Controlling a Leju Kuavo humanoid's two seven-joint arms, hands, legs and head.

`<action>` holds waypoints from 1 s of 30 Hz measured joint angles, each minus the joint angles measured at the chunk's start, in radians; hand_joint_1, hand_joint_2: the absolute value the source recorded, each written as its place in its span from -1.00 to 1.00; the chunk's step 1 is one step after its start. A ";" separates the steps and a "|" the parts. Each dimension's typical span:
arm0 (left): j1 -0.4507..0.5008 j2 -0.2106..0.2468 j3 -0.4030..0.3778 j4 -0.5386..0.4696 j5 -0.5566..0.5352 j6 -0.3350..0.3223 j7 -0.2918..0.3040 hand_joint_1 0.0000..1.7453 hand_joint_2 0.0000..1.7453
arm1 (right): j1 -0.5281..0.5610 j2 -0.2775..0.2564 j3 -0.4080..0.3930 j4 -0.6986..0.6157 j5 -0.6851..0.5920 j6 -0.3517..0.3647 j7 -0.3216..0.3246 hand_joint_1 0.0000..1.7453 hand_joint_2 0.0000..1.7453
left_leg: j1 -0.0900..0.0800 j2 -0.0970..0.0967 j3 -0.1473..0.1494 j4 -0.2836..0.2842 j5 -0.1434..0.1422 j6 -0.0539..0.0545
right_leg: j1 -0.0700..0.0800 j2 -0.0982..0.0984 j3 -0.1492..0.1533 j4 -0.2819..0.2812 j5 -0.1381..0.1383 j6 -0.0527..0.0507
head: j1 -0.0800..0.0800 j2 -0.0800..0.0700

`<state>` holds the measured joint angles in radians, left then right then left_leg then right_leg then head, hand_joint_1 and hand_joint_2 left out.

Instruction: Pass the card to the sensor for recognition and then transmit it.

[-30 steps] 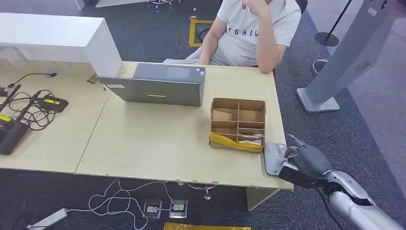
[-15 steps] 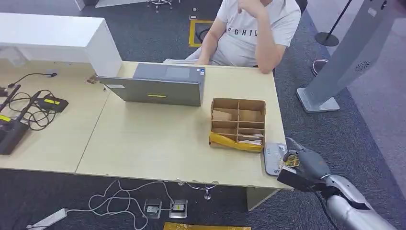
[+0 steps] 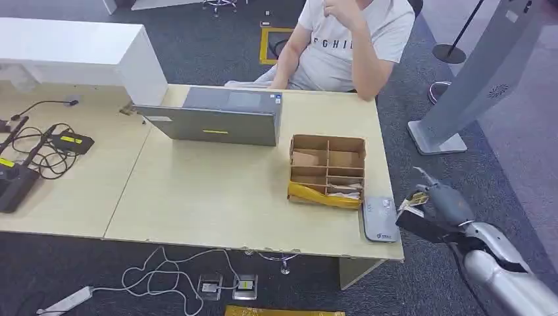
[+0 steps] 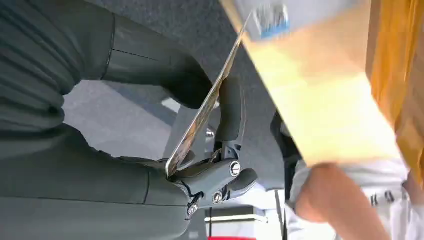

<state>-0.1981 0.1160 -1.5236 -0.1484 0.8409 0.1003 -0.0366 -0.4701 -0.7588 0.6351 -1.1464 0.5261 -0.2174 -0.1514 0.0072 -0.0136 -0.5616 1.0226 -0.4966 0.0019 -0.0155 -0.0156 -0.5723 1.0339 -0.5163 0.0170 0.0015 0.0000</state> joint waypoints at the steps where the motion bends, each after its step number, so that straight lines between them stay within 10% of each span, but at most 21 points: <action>1: 0.001 0.000 0.003 0.000 0.018 -0.008 -0.005 -1.00 -1.00 | -0.016 -0.012 -0.017 -0.010 -0.001 0.009 0.000 1.00 1.00 | 0.000 0.000 0.000 0.000 0.000 0.000 | 0.000 0.000 0.000 0.000 0.000 0.000 | 0.000 0.000; 15: 0.027 0.001 0.055 0.000 0.143 -0.070 -0.010 -1.00 -1.00 | -0.153 -0.047 -0.141 -0.067 0.044 0.056 -0.019 1.00 1.00 | 0.000 -0.001 -0.001 0.000 0.000 0.000 | 0.000 -0.001 0.000 0.000 0.000 0.000 | 0.000 0.000; 30: 0.029 -0.003 0.080 0.000 0.143 -0.072 0.026 -1.00 -1.00 | -0.211 0.133 -0.129 0.014 0.121 0.028 -0.092 1.00 1.00 | 0.001 -0.001 -0.001 0.000 0.000 0.000 | 0.001 -0.001 0.000 0.000 0.000 0.000 | 0.000 0.000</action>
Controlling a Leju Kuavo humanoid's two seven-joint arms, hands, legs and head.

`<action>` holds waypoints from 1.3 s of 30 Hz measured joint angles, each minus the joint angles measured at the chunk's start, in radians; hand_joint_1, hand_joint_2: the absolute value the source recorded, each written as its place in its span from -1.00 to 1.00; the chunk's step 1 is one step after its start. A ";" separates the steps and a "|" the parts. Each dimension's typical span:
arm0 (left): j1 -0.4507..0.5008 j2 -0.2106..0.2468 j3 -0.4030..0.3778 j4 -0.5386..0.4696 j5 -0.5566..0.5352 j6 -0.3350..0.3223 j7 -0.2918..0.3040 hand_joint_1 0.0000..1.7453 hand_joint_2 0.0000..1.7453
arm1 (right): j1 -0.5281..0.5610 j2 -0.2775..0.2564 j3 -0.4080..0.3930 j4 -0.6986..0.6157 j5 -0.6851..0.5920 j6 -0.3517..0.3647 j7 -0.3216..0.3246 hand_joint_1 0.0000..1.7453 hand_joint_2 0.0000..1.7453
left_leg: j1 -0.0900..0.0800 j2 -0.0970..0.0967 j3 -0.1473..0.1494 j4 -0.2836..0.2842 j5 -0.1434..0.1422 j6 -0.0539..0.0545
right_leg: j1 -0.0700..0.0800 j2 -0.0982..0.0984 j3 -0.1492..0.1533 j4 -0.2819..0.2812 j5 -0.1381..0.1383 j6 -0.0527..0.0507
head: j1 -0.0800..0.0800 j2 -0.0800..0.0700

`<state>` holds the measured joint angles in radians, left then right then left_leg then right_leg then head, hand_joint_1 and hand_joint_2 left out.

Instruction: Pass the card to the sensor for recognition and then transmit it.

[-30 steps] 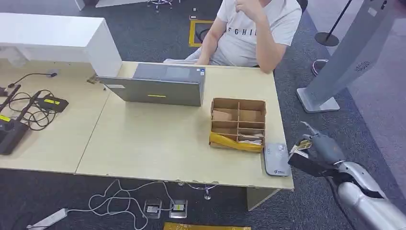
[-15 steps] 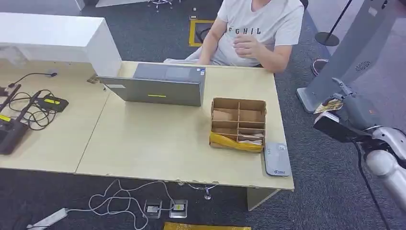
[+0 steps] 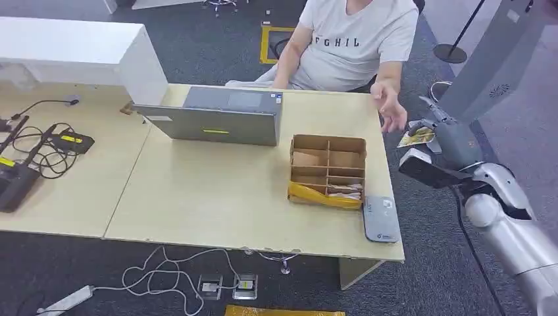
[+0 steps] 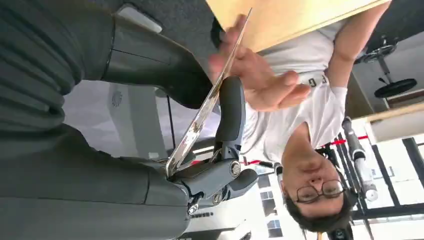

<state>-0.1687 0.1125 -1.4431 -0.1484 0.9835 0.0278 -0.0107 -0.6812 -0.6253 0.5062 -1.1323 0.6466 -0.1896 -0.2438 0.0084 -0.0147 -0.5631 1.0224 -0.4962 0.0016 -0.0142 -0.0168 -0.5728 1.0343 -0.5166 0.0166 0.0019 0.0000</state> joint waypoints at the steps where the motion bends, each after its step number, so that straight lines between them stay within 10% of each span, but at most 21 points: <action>1: 0.000 0.000 0.000 0.000 -0.003 0.002 0.000 -1.00 -1.00 | 0.000 0.010 0.002 0.008 0.000 -0.003 0.000 1.00 1.00 | 0.000 0.000 0.000 0.000 0.000 0.000 | 0.000 0.000 0.000 0.000 0.000 0.000 | 0.000 0.000; 20: 0.000 0.000 0.000 0.000 -0.008 0.005 0.000 -1.00 -1.00 | -0.003 0.120 0.016 0.084 0.010 -0.024 -0.008 1.00 1.00 | 0.000 0.000 0.000 0.000 0.000 0.000 | 0.000 0.000 0.000 0.000 0.000 0.000 | 0.000 0.000; 21: 0.000 0.000 -0.001 0.000 -0.010 0.005 0.000 -1.00 -1.00 | -0.006 0.132 0.018 0.096 0.016 -0.024 -0.008 -1.00 1.00 | 0.000 0.000 0.000 0.000 0.000 0.000 | 0.000 0.000 0.000 0.000 0.000 0.000 | 0.000 0.000; 32: 0.000 0.000 -0.001 0.000 -0.015 0.015 0.001 -1.00 -1.00 | -0.006 0.150 0.020 0.111 0.050 -0.037 0.018 -1.00 1.00 | 0.000 0.000 0.000 0.000 0.000 0.000 | 0.000 0.000 0.000 0.000 0.000 0.000 | 0.000 0.000; 39: 0.000 0.000 -0.001 0.000 -0.010 0.017 0.001 -1.00 -1.00 | 0.019 0.137 0.016 0.043 0.061 0.056 0.146 -1.00 1.00 | 0.000 0.000 0.001 0.000 0.000 0.000 | 0.000 0.001 0.000 0.000 0.000 0.000 | 0.000 0.000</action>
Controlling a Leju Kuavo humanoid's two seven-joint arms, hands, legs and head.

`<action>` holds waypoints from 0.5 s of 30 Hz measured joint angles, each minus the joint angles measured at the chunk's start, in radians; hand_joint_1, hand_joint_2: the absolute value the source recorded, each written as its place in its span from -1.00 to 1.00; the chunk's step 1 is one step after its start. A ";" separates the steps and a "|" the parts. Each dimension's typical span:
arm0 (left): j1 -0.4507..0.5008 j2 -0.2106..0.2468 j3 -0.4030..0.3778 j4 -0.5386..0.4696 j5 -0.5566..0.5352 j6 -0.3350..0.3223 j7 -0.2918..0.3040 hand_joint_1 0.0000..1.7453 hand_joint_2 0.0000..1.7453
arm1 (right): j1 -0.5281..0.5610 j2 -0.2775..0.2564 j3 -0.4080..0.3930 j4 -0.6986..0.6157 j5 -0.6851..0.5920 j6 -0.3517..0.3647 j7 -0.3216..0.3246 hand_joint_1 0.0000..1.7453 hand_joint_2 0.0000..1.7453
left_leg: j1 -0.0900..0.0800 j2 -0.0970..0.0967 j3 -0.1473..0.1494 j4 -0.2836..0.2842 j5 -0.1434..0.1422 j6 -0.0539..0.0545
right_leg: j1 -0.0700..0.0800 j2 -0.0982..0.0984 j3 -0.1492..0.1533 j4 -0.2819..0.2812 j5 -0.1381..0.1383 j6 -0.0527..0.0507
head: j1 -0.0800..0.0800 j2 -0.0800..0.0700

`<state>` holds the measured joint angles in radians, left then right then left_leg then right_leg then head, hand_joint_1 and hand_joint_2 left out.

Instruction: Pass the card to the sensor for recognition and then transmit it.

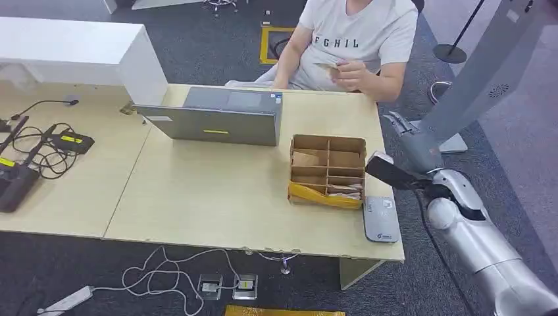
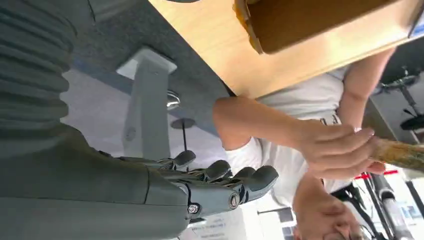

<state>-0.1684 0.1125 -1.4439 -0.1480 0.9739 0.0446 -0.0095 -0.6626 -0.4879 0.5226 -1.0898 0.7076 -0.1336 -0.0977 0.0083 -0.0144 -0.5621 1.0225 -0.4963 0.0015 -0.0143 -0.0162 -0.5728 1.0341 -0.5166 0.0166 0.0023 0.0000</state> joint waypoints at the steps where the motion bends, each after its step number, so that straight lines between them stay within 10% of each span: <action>1: 0.000 0.000 0.000 0.000 0.002 0.000 0.000 -1.00 -1.00 | 0.007 -0.005 -0.002 -0.020 -0.001 0.010 0.011 -1.00 1.00 | 0.000 0.000 0.000 0.000 0.000 0.000 | 0.000 0.000 0.000 0.000 0.000 0.000 | 0.000 0.000; 15: 0.008 0.001 0.000 0.000 0.047 0.006 0.000 -1.00 -1.00 | 0.156 -0.096 -0.071 -0.343 -0.060 0.108 0.230 -1.00 1.00 | 0.000 0.001 0.001 0.000 0.000 0.000 | 0.000 0.001 0.000 0.000 0.000 0.000 | 0.000 0.000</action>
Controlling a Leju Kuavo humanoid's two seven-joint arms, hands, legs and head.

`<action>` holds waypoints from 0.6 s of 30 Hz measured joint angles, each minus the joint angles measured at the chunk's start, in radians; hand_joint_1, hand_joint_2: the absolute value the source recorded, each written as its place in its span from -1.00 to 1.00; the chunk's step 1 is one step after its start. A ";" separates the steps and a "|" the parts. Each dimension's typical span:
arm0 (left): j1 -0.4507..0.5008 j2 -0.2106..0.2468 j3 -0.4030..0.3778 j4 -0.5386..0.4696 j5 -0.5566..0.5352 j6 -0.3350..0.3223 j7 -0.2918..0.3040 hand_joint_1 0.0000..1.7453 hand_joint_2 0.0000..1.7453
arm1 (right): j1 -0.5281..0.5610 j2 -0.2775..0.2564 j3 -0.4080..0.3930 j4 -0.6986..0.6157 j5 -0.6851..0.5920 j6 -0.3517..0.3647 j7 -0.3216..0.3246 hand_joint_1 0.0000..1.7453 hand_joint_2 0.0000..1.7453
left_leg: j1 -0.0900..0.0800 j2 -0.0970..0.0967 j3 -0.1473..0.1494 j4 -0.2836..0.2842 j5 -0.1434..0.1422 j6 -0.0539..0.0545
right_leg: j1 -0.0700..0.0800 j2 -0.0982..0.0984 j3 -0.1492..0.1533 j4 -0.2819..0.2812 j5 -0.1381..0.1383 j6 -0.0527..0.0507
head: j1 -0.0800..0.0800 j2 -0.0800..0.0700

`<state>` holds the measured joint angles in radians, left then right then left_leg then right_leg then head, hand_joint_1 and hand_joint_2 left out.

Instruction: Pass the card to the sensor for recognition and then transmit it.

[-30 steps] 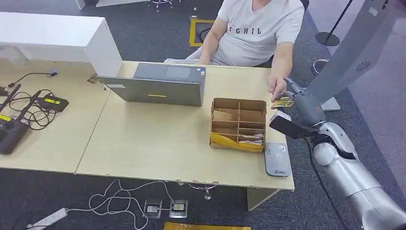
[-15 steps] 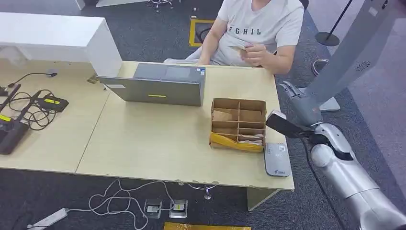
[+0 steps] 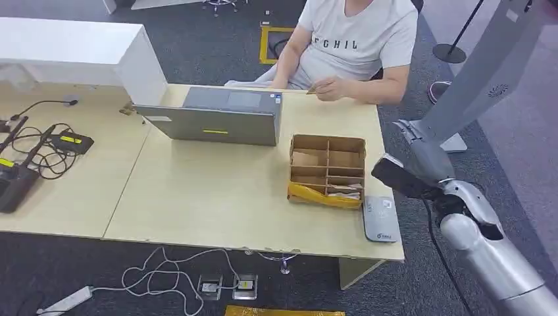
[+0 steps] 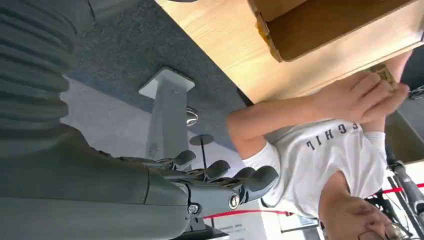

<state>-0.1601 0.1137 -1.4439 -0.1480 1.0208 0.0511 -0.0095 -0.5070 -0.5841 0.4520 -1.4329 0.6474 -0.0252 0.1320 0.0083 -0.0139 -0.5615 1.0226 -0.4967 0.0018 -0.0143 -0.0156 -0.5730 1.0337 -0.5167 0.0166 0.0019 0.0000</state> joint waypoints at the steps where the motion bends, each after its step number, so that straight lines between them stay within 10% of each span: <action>1: 0.000 0.000 0.000 0.000 0.002 0.000 0.000 -1.00 -1.00 | 0.015 -0.008 -0.005 -0.027 0.004 0.001 0.010 -1.00 1.00 | 0.000 0.000 0.000 0.000 0.000 0.000 | 0.000 0.000 0.000 0.000 0.000 0.000 | 0.000 0.000; 18: 0.001 -0.001 0.000 0.000 0.060 0.011 0.001 -1.00 -1.00 | 0.244 0.003 0.036 -0.199 0.253 -0.226 0.073 -1.00 1.00 | 0.000 0.000 -0.001 0.000 0.000 0.000 | 0.000 0.000 0.000 0.000 0.000 0.000 | 0.000 0.000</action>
<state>-0.1591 0.1129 -1.4443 -0.1480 1.0804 0.0626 -0.0084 -0.2630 -0.5809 0.4879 -1.6319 0.9004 -0.2514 0.2049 0.0085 -0.0137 -0.5621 1.0221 -0.4970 0.0014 -0.0140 -0.0157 -0.5726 1.0339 -0.5169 0.0164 0.0023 0.0000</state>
